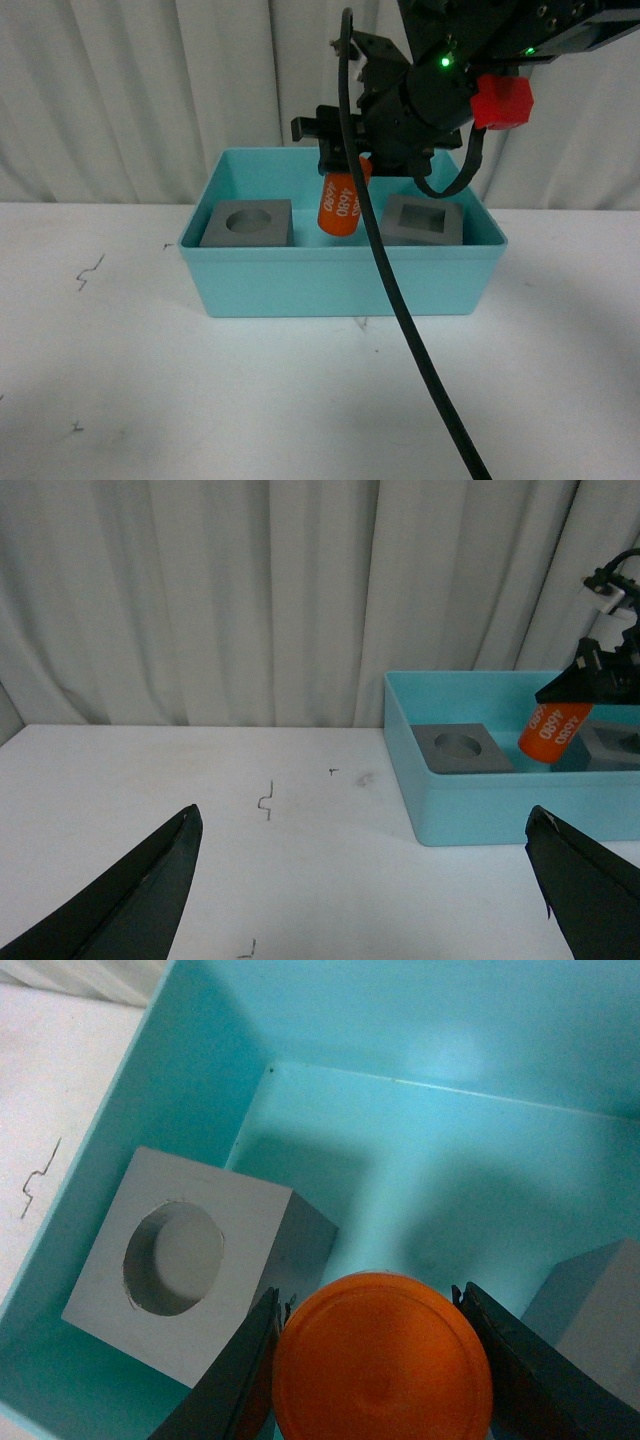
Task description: Place gray and orange parts in blue box
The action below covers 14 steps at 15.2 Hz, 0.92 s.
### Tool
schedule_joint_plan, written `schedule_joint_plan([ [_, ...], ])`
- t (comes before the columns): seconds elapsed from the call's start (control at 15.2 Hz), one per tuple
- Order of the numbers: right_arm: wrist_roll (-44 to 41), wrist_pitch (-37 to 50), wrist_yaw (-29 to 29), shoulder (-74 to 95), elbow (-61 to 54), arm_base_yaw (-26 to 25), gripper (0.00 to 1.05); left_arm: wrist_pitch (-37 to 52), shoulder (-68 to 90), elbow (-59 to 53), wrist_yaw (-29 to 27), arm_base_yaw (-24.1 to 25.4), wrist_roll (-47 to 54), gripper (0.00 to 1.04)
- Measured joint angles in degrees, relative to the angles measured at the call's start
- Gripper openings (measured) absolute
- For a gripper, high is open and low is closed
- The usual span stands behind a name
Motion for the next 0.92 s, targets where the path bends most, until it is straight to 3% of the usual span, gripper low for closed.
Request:
schedule_joint_plan([
  [0.33, -0.39, -2.25, 1.81, 3.34, 1.70, 0.98, 0.48, 0.00, 0.00, 0.00, 0.00, 0.00, 0.00, 0.98],
  [0.66, -1.38, 0.39, 1.68, 0.90, -0.37, 0.22, 1.00, 0.02, 0.00, 0.00, 0.00, 0.00, -0.02, 0.98],
  [0.92, -1.20, 10.21, 3.28, -14.91, -10.93, -1.53, 0.98, 0.02, 0.00, 0.00, 0.00, 0.00, 0.00, 0.98],
])
